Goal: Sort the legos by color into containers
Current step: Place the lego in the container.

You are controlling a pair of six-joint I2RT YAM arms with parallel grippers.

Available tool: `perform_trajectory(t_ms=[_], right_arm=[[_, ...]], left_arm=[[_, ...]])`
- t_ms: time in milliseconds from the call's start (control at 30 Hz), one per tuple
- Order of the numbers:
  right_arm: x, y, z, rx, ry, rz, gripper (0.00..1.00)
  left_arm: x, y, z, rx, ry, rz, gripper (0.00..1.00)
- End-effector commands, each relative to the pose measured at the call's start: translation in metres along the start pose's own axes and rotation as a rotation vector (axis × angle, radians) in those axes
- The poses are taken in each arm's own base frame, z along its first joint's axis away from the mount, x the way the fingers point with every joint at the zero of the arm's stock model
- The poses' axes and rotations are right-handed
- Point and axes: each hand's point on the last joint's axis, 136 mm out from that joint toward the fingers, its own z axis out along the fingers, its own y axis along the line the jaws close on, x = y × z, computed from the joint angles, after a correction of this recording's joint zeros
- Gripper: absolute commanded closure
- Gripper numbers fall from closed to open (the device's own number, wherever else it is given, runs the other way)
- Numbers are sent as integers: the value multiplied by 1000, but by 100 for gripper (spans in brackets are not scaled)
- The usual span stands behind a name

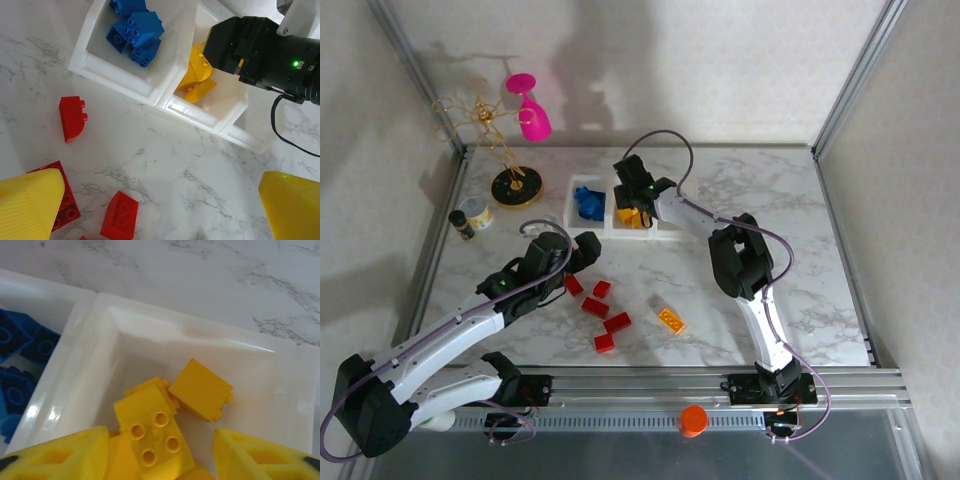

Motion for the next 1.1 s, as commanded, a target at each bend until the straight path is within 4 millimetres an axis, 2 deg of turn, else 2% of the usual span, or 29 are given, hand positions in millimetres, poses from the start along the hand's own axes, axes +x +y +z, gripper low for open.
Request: perform_trajectory(t_ms=[0,100,167,300,433,500,767,933,1067], right_arm=[[-25,8,-50,-77,-55,15,41],[-12,11,-78,-142,-61,24,39],[4,8,-95,-152,-47,15,37],[51,-4,-128,-147,-3,2,34],[103,-19,-147,-101,102,5,32],[127,-21,-158,-85,134,-9,30],[227,-16,-189,-53,316,-42,25],[266,-10,-202,-39,372,-58,22],[298,-2,-206,-65,431,-66,19]], left_arm=[[-5,-13,-5,47,-2,20,0],[0,-14,-8,66,23,27,0],[6,-17,-11,103,47,30,0],[15,-12,-17,126,61,37,0],[25,-7,-20,137,88,43,0],[30,-8,-21,161,97,40,0],[60,-2,-23,167,152,23,0],[76,-6,-28,192,174,14,0],[86,-2,-28,180,190,-1,0]])
